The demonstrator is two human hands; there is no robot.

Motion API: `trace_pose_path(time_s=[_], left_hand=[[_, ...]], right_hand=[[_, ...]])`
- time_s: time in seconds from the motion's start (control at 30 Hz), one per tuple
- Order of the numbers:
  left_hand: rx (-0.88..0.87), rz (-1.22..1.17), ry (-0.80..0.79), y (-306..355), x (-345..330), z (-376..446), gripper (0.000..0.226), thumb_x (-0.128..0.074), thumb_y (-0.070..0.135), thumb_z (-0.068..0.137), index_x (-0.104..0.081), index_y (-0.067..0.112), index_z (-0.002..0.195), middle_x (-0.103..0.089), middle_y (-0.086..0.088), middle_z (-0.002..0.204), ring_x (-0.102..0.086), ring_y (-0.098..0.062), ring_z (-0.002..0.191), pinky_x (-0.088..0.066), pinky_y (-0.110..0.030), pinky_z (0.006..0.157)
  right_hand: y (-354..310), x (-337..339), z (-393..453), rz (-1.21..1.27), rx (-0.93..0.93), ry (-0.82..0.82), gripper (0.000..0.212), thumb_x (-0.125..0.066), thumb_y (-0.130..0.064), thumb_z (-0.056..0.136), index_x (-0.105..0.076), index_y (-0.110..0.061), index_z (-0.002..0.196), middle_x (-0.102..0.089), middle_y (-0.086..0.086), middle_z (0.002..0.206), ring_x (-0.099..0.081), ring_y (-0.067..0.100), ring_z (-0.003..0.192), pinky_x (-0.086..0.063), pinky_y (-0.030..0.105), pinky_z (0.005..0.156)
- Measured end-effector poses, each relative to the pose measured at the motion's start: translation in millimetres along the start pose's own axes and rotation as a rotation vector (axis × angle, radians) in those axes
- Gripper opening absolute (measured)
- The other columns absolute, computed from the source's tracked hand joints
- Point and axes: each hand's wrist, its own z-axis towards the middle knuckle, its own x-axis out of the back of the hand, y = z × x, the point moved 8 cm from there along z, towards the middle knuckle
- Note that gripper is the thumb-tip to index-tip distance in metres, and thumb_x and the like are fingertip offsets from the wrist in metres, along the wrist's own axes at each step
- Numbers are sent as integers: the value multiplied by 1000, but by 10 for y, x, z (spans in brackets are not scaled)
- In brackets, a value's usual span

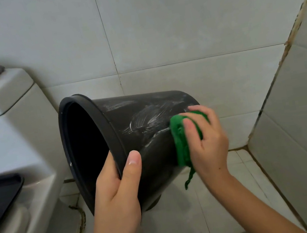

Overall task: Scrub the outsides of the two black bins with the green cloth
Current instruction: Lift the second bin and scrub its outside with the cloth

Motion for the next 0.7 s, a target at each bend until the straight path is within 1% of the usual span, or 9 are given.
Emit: trace_pose_path(time_s=[0.1, 0.17, 0.23, 0.33, 0.43, 0.5, 0.53, 0.6, 0.7], left_hand=[[-6, 27, -28, 7, -24, -8, 38, -50, 50, 78, -66, 47, 112, -72, 21, 111, -65, 3, 109, -46, -6, 84], [7, 18, -27, -14, -24, -6, 36, -50, 51, 77, -68, 51, 109, -73, 21, 110, -65, 3, 108, -48, -10, 84], [20, 13, -10, -37, -20, 6, 34, -51, 52, 76, -69, 54, 105, -73, 20, 110, -65, 2, 109, -50, -19, 88], [32, -47, -6, -51, -50, 20, 31, -53, 50, 75, -71, 51, 101, -74, 14, 109, -68, -4, 107, -53, -28, 87], [38, -74, 29, -47, -54, 30, 25, -57, 47, 74, -74, 48, 93, -76, 13, 99, -70, -1, 95, -53, -23, 82], [58, -88, 40, -76, -27, 21, 23, -61, 43, 76, -75, 47, 94, -76, 12, 100, -70, -2, 97, -53, -30, 86], [62, -86, 35, -84, -12, 12, 26, -61, 44, 75, -74, 46, 97, -76, 10, 104, -70, -5, 102, -52, -36, 90], [61, -76, 21, -75, 19, -12, 34, -58, 49, 73, -74, 44, 102, -76, 8, 110, -69, -11, 108, -49, -42, 94], [12, 0, -42, 3, 14, -45, 34, -53, 50, 76, -71, 49, 105, -74, 13, 112, -67, -7, 111, -52, -32, 94]], right_hand=[[412, 47, 29, 34, -271, 52, 50, -38, -47, 92, -72, -13, 104, -61, -7, 116, -57, 7, 103, -50, 33, 88], [373, 49, 11, 47, -279, 71, 48, -39, -46, 92, -72, -14, 103, -61, -8, 114, -57, 8, 103, -51, 38, 88], [102, 21, -15, 70, -173, 51, 41, -45, -43, 92, -73, -14, 99, -61, -6, 114, -58, 9, 104, -50, 33, 89], [-559, -23, -162, 102, 134, -12, 41, -50, -42, 96, -75, -10, 95, -65, 6, 111, -62, 17, 101, -47, 25, 90], [-891, -26, -236, 147, 299, -45, 39, -51, -37, 97, -76, -8, 93, -66, 10, 109, -64, 22, 99, -51, 28, 86], [-832, -6, -198, 88, 352, -27, 36, -53, -35, 96, -76, -8, 93, -67, 11, 107, -65, 22, 96, -52, 29, 84], [-718, 1, -149, 45, 340, -21, 34, -55, -35, 95, -76, -8, 93, -67, 10, 107, -65, 21, 96, -52, 28, 83], [-330, 39, 22, -36, 163, -18, 30, -57, -36, 91, -75, -12, 95, -65, 2, 109, -63, 16, 96, -47, 21, 79], [308, 109, 183, -67, -204, -35, 27, -58, -38, 90, -72, -17, 101, -59, -10, 109, -59, 12, 94, -47, 22, 75]])
